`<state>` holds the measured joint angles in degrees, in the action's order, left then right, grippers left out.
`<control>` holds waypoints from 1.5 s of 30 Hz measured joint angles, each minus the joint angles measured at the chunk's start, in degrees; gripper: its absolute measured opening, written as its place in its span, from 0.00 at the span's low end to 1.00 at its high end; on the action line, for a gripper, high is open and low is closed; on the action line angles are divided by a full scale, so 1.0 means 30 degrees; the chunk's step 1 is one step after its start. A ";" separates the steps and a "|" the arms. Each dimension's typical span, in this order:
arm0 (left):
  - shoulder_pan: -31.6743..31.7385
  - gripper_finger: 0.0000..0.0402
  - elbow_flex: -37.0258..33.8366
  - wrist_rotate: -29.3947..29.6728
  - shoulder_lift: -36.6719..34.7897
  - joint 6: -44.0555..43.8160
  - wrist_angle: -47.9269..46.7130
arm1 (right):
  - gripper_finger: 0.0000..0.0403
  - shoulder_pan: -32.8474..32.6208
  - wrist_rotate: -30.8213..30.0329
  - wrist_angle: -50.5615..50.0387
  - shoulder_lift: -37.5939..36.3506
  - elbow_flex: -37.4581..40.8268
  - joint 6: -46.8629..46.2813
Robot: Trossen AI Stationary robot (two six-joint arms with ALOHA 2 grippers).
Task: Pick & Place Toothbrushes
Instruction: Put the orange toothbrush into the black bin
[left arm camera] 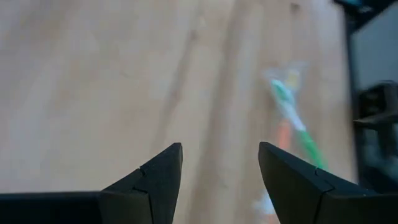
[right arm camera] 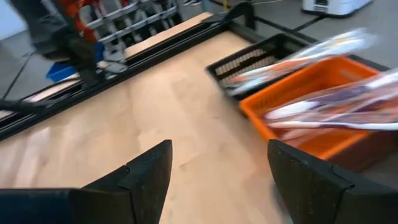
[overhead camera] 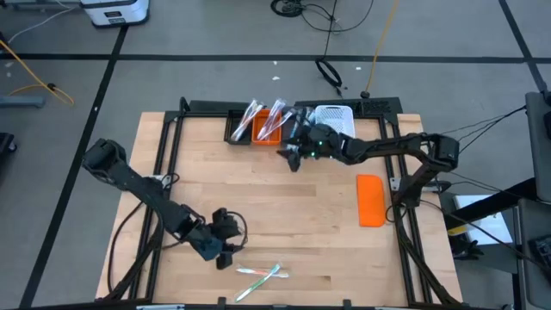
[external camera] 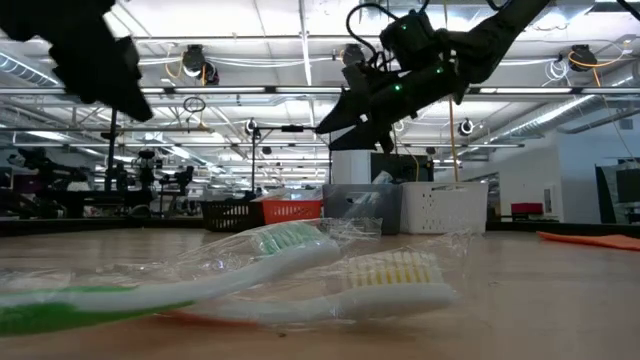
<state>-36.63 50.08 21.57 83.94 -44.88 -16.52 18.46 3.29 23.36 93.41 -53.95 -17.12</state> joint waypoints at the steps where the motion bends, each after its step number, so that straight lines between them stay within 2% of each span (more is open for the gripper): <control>1: -0.0128 0.53 -0.0498 -0.0502 0.0000 -0.0309 0.0994 | 0.63 -0.0346 -0.0002 0.0006 0.0000 0.0000 0.0009; 3: -0.0542 0.53 -0.1409 -0.1389 0.0000 -0.0795 0.2655 | 0.63 -0.1016 -0.0022 0.0006 0.0000 0.0000 0.0073; 6: -0.1177 0.53 -0.2022 -0.1601 0.0562 -0.1306 0.3980 | 0.63 -0.1859 -0.0017 0.0038 0.0000 0.0000 0.0377; 10: -0.1768 0.53 -0.1742 -0.1492 0.2070 -0.1406 0.4858 | 0.63 -0.2533 -0.0069 0.0182 -0.0011 0.0000 0.0979; 15: -0.1723 0.53 -0.0905 -0.2337 0.4431 -0.1538 0.5596 | 0.63 -0.2712 -0.0073 0.0427 -0.0007 0.0000 0.1005; 22: -0.1747 0.53 0.1310 -0.3691 0.7102 -0.0702 0.5038 | 0.63 -0.2690 -0.0073 -0.0139 -0.0007 0.0000 0.1013; 28: -0.1690 0.53 0.3201 -0.3303 0.8478 -0.0491 0.1660 | 0.63 -0.2690 -0.0080 -0.0563 -0.0015 -0.0015 0.1015; 32: -0.1668 0.51 0.3328 -0.3539 0.8765 -0.0643 0.1192 | 0.63 -0.2690 -0.0073 -0.1083 -0.0015 -0.0015 0.1014; 36: -0.1664 0.39 0.3296 -0.3492 0.8787 -0.0605 0.1145 | 0.63 -0.2690 -0.0073 -0.1203 -0.0015 -0.0015 0.1013; 42: -0.1491 0.07 0.3275 -0.3445 0.8795 -0.0695 0.0834 | 0.63 -0.2690 -0.0073 -0.1298 -0.0015 -0.0015 0.1013; 45: -0.1357 0.03 0.3260 -0.3662 0.8646 -0.0798 0.0774 | 0.63 -0.2690 -0.0073 -0.1526 -0.0015 -0.0015 0.1017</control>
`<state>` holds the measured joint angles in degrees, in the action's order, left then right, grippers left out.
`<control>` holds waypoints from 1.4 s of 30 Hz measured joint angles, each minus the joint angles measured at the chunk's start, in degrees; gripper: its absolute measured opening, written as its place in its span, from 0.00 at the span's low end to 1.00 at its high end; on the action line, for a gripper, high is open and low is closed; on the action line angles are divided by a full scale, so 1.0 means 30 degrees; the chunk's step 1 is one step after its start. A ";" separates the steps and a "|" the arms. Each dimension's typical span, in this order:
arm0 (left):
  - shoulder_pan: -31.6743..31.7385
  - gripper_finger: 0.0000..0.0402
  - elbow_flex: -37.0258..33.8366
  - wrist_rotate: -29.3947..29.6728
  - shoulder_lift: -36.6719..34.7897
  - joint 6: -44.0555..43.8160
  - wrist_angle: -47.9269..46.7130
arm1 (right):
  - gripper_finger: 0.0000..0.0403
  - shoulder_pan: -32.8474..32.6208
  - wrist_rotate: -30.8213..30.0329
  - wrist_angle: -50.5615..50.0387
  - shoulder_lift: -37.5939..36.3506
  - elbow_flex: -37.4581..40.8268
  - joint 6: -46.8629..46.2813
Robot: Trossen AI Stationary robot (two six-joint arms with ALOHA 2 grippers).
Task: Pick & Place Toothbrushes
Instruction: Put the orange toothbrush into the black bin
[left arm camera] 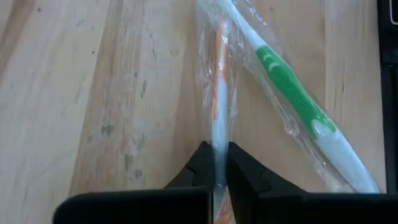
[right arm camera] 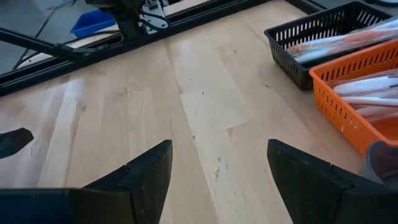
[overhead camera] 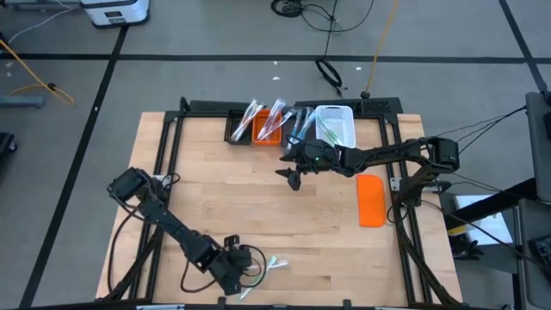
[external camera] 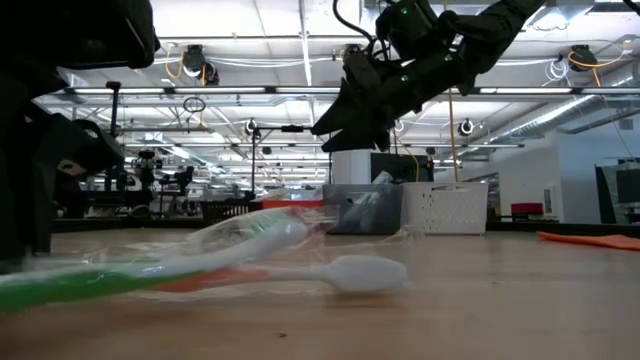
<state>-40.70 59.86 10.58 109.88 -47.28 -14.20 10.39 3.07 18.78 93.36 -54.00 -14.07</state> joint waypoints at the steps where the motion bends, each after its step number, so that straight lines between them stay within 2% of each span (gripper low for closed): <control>1: 0.0087 0.03 0.0000 -0.0088 -0.0124 -0.0162 -0.0103 | 0.63 0.0000 0.0000 -0.0079 0.0000 0.0000 0.0003; 5: 0.0329 0.02 -0.0027 -0.0059 -0.0998 -0.0505 -0.1179 | 0.63 0.0000 0.0007 -0.0246 0.0000 0.0000 -0.0004; 14: 0.0472 0.01 -0.0128 0.4984 -0.4734 -0.3297 -0.7213 | 0.63 -0.0007 0.0058 -0.0071 0.0000 0.0000 0.0003; 24: 0.0399 0.01 -0.0058 0.9780 -0.8025 -0.3484 -0.7904 | 0.63 -0.0306 0.0066 0.0213 0.0000 0.0000 0.0083; 37: 0.0399 0.01 -0.0058 1.4595 -0.9034 -0.3770 -0.8690 | 0.63 -0.0968 0.0080 0.2092 0.0000 0.0015 -0.0220; 42: 0.0619 0.01 -0.0058 1.6466 -0.9025 -0.3719 -0.8608 | 0.63 -0.1892 0.2176 0.5266 0.0000 0.0022 -0.0367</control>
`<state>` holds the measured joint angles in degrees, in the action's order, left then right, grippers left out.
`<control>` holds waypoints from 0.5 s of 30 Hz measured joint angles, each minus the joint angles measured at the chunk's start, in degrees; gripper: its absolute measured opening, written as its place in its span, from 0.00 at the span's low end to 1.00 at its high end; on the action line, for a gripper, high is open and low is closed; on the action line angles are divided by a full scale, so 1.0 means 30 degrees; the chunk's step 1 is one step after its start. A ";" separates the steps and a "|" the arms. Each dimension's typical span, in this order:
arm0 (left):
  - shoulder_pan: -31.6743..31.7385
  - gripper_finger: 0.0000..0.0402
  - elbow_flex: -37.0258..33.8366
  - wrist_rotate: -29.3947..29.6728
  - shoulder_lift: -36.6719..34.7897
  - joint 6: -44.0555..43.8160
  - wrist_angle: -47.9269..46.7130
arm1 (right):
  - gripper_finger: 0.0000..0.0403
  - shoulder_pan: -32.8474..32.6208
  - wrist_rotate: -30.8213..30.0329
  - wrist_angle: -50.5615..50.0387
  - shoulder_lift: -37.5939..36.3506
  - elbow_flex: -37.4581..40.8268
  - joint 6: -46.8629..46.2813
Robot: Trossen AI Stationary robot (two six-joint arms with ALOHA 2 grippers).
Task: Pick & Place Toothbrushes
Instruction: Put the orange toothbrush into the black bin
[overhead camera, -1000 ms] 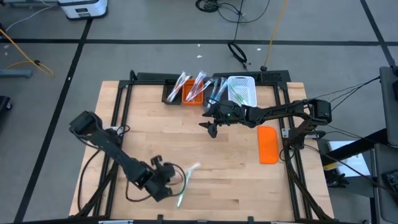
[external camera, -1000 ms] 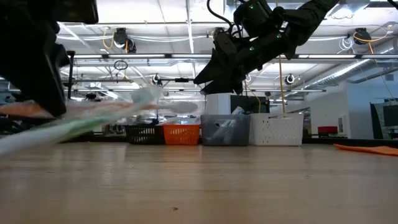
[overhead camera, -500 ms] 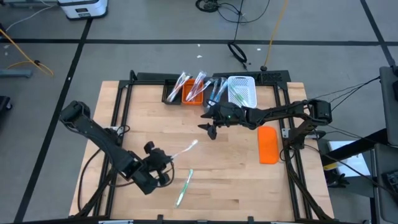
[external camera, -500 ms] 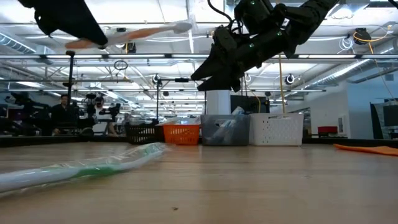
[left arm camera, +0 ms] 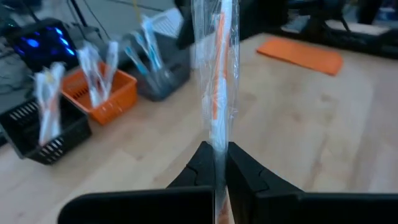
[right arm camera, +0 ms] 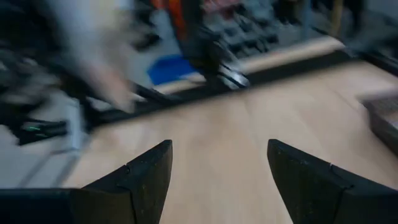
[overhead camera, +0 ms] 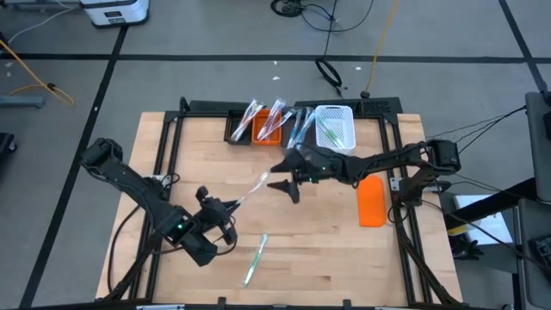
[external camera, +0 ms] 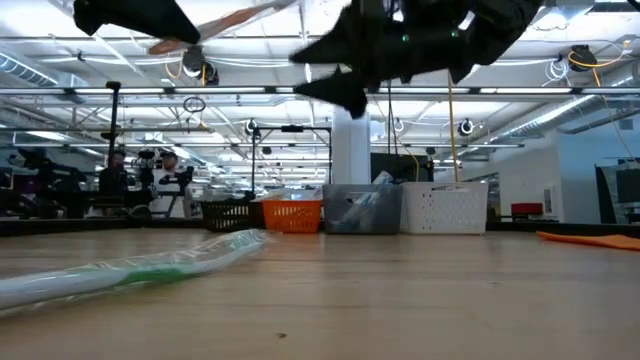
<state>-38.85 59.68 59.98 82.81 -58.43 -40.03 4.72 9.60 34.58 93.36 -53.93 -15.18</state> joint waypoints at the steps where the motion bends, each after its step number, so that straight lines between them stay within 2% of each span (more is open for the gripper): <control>1: 0.0075 0.01 0.0000 0.0240 0.0000 0.0041 0.0048 | 0.63 -0.0222 0.0069 0.0590 0.0000 0.0000 0.0006; 5: 0.0361 0.01 0.0007 0.1049 0.0000 0.0927 0.0934 | 0.63 -0.0907 -0.0192 0.2940 0.0000 0.0000 -0.0001; 11: 0.1081 0.01 0.0007 0.1031 0.0000 0.4347 0.4096 | 0.63 -0.1603 -0.1256 0.5395 0.0000 -0.0007 0.0105; 15: 0.1511 0.01 0.0011 0.1004 0.0000 0.5615 0.4895 | 0.63 -0.2006 -0.0721 0.6317 0.0000 -0.0007 0.0216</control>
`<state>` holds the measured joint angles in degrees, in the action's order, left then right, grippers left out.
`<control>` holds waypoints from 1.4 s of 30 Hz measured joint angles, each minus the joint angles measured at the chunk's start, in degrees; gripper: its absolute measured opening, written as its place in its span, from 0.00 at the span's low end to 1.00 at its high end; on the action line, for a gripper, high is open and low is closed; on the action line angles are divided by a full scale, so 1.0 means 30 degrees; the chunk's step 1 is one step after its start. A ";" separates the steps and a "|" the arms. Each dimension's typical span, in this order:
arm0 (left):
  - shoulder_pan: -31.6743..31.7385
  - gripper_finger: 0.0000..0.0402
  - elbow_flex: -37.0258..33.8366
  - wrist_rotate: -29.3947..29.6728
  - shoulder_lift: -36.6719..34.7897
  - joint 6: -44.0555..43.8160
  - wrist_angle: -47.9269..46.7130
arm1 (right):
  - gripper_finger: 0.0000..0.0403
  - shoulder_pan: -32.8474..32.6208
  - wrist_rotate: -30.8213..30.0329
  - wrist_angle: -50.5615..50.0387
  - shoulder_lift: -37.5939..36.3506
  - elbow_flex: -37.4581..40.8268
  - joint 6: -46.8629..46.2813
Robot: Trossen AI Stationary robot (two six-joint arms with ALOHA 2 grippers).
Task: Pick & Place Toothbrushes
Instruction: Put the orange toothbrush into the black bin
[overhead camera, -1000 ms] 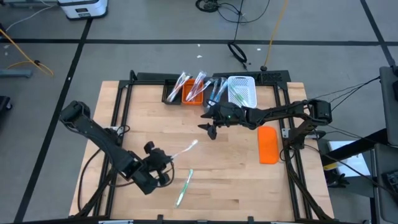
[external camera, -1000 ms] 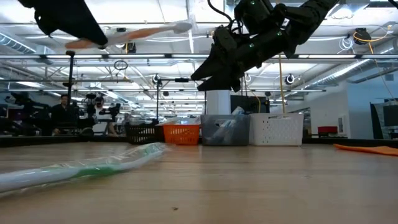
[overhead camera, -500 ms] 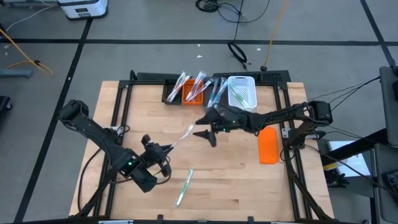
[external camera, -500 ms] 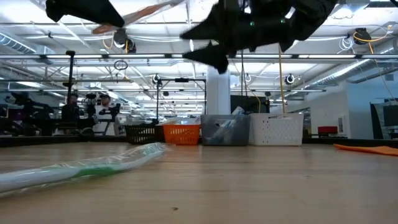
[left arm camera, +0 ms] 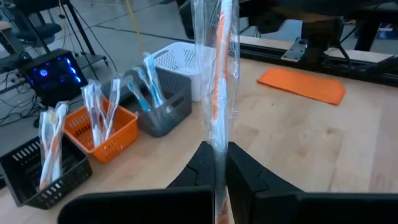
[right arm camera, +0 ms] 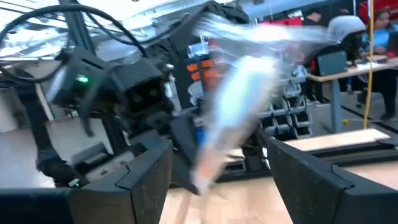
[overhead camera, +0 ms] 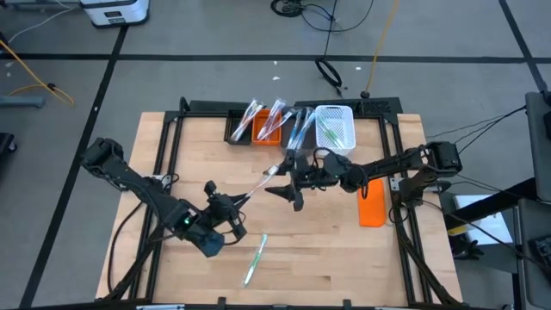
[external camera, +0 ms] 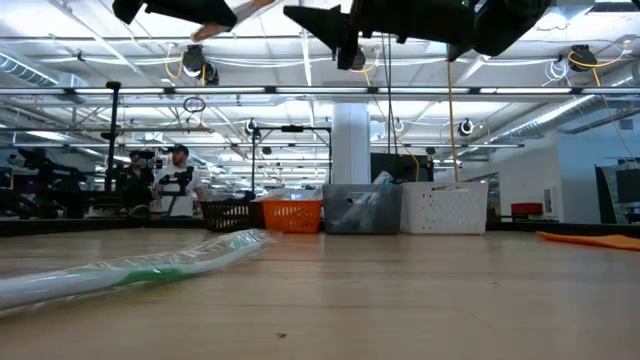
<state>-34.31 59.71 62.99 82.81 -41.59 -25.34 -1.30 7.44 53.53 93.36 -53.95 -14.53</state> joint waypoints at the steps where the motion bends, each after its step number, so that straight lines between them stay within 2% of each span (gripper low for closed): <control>1: 0.0092 0.01 0.0003 -0.0053 0.0000 0.0182 0.0108 | 0.63 -0.0135 -0.0034 0.0117 0.0000 0.0000 0.0079; 5: 0.0425 0.02 -0.0015 -0.0484 0.0017 0.0730 0.0937 | 0.62 -0.0359 -0.0007 0.0706 0.0007 0.0000 0.0216; 8: 0.0630 0.02 -0.0191 -0.0608 0.0139 0.1186 0.1627 | 0.54 -0.0350 -0.0048 0.0942 0.0007 0.0000 0.0154; 11: 0.0794 0.01 -0.0230 -0.0944 0.0159 0.1336 0.1744 | 0.37 -0.0357 -0.0056 0.1189 0.0007 0.0000 0.0088; 15: 0.0951 0.04 -0.0230 -0.1262 0.0160 0.1355 0.1768 | 0.07 -0.0361 -0.0053 0.1099 0.0015 0.0000 0.0662; 16: 0.0980 0.05 -0.0230 -0.1261 0.0160 0.1362 0.1781 | 0.04 -0.0435 -0.0072 0.1089 0.0015 0.0000 0.0863; 25: 0.1147 0.04 -0.0230 -0.1553 0.0160 0.1653 0.1820 | 0.02 -0.0482 -0.0027 0.1067 0.0015 0.0000 0.1130; 36: 0.1147 0.11 -0.0245 -0.1500 0.0160 0.2315 0.1808 | 0.02 -0.0481 0.0058 0.0957 0.0015 0.0000 0.1145; 39: 0.1087 0.14 -0.0245 -0.1504 0.0160 0.3661 0.1426 | 0.02 -0.0481 0.0050 0.0463 -0.0040 0.0000 0.1153; 42: 0.0794 0.18 -0.0266 -0.1377 -0.0200 0.3815 0.1350 | 0.02 -0.0367 0.0041 0.0069 -0.0133 0.0000 0.1144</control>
<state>-31.93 58.92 58.86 82.21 -30.14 -21.29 -2.40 7.56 53.74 92.96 -53.95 -11.10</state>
